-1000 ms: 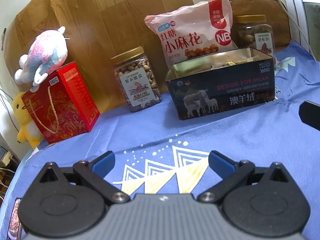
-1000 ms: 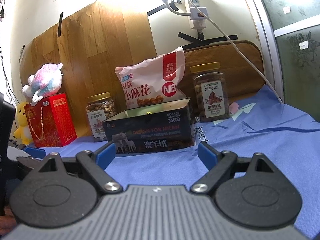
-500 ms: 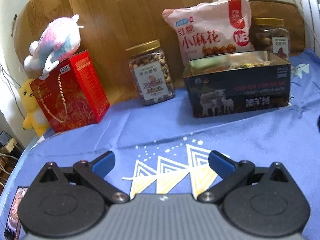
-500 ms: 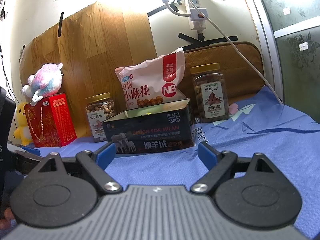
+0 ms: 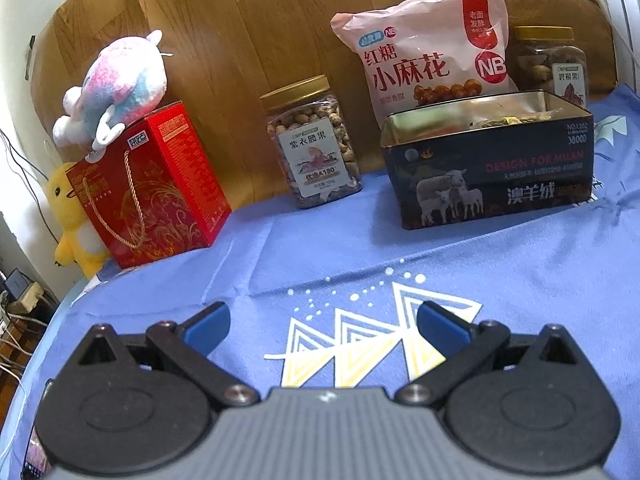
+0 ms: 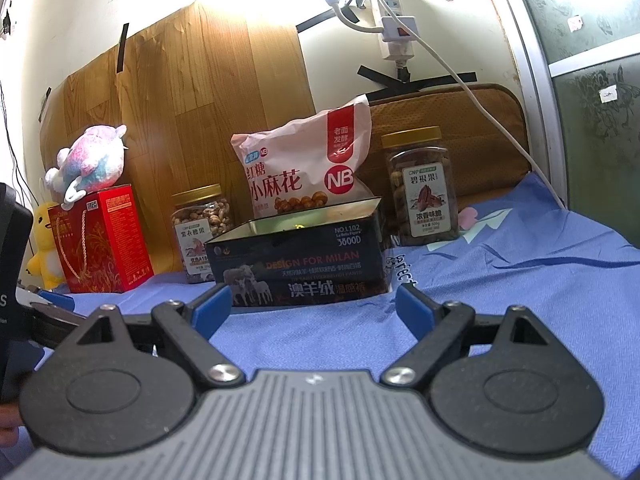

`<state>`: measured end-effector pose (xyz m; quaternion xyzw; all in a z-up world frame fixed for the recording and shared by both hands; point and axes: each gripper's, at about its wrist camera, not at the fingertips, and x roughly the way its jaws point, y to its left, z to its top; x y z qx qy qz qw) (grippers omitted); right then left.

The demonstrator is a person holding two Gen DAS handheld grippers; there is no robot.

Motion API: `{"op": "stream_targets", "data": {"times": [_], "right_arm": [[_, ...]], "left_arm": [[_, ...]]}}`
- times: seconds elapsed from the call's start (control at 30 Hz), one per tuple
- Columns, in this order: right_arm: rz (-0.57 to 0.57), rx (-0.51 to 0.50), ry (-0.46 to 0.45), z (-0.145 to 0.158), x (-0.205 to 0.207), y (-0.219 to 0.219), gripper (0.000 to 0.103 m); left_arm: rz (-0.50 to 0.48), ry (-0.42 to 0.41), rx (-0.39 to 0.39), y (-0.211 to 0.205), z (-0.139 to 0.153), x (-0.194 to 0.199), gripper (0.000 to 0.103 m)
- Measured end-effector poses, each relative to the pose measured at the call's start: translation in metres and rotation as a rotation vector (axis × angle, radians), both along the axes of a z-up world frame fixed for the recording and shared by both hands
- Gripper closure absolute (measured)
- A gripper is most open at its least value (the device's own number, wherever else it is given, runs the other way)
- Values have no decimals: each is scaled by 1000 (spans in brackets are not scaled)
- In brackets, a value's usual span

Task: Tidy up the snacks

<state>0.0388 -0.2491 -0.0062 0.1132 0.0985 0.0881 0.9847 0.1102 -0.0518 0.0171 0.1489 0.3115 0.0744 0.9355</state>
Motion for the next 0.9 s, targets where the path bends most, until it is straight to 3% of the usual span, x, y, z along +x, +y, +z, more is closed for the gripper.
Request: {"op": "stream_targets", "data": {"times": [0.6, 0.9], "right_arm": [[-1, 0, 0, 0, 0, 0, 12], [-1, 3, 1, 0, 0, 0, 11]], "left_arm": [[-4, 31, 12, -1, -4, 2, 0], [-32, 99, -43, -2, -8, 4, 0]]}}
